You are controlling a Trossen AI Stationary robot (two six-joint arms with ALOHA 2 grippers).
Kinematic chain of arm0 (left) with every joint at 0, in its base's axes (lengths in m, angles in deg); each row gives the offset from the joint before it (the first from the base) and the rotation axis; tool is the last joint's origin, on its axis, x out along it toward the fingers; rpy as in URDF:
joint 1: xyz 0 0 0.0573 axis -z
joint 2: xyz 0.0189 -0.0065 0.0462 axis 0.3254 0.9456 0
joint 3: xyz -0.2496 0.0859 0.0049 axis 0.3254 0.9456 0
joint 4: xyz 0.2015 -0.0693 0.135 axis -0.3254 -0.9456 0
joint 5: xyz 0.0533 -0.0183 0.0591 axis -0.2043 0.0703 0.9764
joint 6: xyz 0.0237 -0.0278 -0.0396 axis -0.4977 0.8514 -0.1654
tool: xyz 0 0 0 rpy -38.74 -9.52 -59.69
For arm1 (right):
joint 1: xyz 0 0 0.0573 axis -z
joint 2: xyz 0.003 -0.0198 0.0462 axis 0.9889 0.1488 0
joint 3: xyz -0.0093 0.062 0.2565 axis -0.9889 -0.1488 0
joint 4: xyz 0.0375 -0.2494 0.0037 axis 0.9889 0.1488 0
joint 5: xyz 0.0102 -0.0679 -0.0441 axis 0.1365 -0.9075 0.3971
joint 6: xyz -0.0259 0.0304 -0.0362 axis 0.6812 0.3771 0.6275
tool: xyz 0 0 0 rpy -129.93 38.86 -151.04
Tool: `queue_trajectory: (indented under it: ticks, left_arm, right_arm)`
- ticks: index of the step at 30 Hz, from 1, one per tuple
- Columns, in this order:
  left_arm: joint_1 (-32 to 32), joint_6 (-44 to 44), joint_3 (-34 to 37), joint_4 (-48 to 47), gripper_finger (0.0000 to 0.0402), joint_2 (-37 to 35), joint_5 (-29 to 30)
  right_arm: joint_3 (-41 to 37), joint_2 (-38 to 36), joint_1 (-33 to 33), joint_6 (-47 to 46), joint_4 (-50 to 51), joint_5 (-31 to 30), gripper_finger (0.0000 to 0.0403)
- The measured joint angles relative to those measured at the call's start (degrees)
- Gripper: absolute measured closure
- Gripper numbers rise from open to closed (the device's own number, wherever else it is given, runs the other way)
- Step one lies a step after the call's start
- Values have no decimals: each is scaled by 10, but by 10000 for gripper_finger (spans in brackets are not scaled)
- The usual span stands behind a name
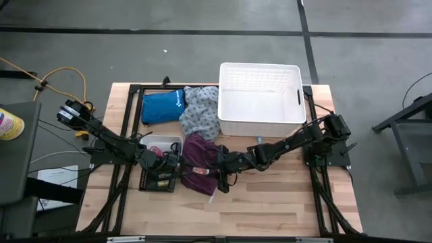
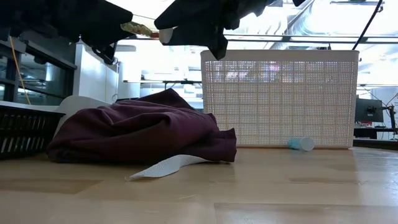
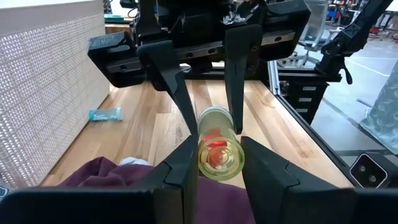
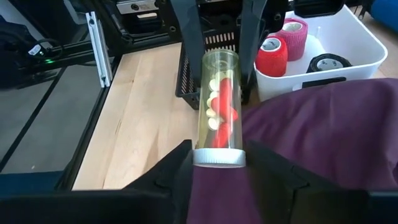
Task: Pick & place medical supplies in basket/bin
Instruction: Put the yellow pill bottle into the black bin
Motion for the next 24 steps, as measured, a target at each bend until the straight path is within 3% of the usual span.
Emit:
queue_trajectory:
  ticks: [12,24]
  left_arm:
    - [0,0,0,0,302,0,-1]
    - [31,7,0,-23,302,-9,24]
  right_arm:
    - [0,0,0,-12,22,3,196]
    - [0,0,-8,-30,67,3,186]
